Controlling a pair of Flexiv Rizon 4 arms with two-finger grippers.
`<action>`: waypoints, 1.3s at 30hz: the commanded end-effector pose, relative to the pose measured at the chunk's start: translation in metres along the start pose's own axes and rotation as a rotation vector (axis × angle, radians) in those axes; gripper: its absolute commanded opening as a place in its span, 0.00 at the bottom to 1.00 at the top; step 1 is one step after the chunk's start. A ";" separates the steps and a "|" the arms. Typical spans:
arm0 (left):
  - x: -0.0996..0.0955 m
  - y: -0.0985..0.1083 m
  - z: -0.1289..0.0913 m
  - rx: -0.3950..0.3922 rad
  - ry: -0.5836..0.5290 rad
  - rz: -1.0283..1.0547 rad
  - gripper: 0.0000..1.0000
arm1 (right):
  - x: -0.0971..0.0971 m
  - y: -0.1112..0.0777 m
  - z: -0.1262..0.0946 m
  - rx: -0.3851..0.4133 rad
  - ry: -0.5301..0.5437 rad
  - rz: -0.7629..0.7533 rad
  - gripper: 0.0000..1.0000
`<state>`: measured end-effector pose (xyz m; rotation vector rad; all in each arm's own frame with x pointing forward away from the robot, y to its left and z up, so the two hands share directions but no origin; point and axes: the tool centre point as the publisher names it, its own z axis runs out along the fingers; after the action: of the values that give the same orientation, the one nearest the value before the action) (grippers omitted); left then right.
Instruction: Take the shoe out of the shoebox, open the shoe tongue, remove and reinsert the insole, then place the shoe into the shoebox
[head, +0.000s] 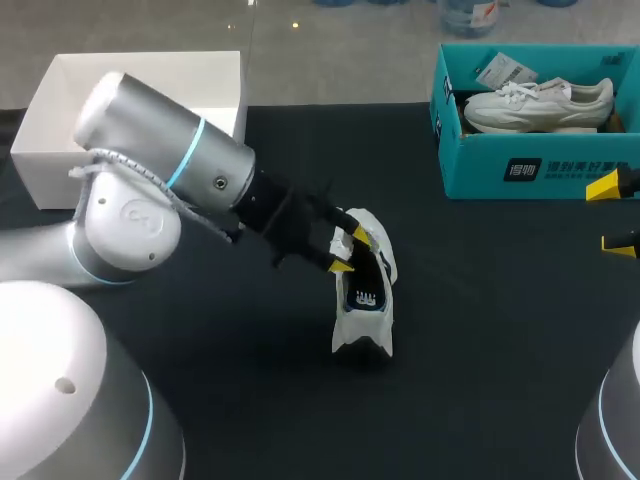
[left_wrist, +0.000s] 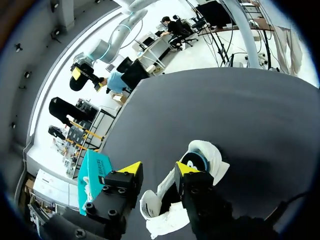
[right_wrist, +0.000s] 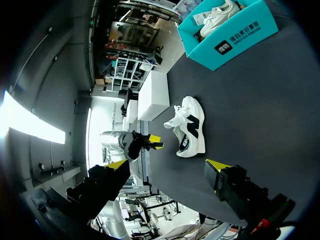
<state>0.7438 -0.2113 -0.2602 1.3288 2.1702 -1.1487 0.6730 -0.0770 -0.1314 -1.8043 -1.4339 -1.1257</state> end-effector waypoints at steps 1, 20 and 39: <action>-0.006 -0.003 -0.011 0.064 0.439 0.096 0.00 | 0.000 -0.010 -0.003 -0.034 -0.003 0.002 1.00; -0.001 -0.020 -0.014 0.197 0.551 0.031 0.00 | 0.000 -0.010 -0.003 -0.034 -0.003 0.002 1.00; 0.015 0.019 0.037 0.133 0.790 0.316 0.00 | 0.000 -0.010 -0.003 -0.034 -0.003 0.002 1.00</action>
<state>0.7418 -0.2195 -0.2955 2.2859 2.1851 -0.8095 0.6730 -0.0770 -0.1314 -1.8043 -1.4339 -1.1255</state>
